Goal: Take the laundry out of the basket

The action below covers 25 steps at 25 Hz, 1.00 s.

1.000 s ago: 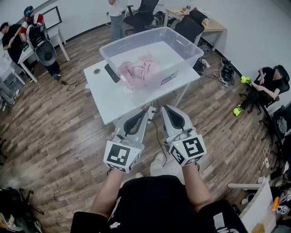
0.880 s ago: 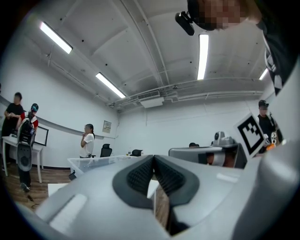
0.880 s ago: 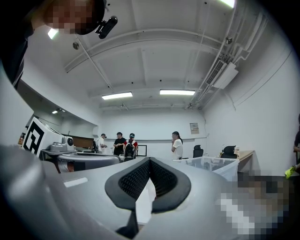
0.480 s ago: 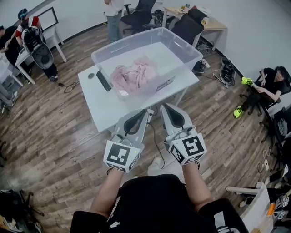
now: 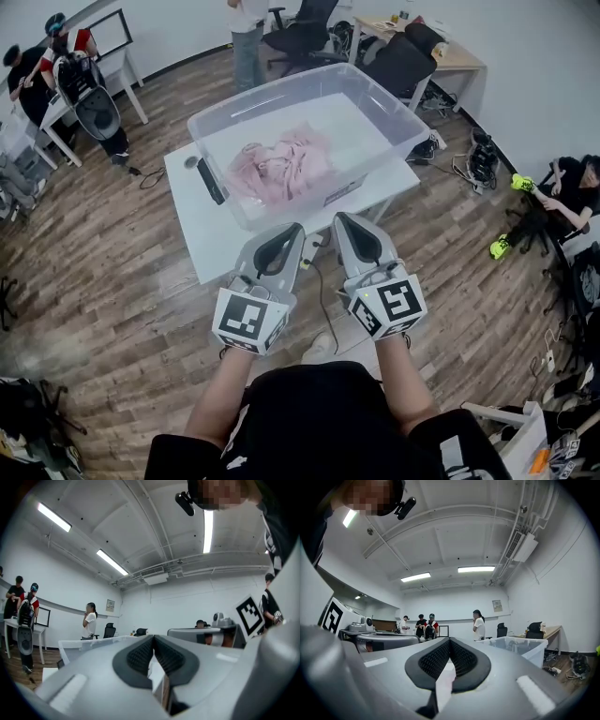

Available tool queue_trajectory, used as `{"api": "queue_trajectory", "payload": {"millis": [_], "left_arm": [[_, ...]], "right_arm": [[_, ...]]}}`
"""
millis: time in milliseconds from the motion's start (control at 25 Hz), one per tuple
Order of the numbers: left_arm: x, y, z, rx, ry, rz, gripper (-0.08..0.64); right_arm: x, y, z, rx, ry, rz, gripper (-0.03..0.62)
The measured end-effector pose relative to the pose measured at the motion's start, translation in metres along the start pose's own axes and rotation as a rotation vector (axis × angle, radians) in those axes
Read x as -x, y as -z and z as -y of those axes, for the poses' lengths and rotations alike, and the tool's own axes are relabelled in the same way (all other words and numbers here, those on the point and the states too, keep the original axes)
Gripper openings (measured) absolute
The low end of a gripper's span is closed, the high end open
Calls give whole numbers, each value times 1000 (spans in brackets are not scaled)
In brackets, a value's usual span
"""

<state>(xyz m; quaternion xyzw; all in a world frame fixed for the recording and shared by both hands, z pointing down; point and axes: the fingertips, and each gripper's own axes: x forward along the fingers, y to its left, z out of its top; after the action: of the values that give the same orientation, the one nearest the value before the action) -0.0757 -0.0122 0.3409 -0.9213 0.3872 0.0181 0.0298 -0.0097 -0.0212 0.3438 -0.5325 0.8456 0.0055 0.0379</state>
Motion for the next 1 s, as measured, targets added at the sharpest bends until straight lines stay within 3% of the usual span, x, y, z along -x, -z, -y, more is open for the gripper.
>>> {"api": "queue_trajectory", "payload": {"millis": [1000], "left_arm": [[-68, 12, 1, -4, -133, -55, 9]], "right_arm": [[-24, 4, 76, -70, -122, 7, -5]]}}
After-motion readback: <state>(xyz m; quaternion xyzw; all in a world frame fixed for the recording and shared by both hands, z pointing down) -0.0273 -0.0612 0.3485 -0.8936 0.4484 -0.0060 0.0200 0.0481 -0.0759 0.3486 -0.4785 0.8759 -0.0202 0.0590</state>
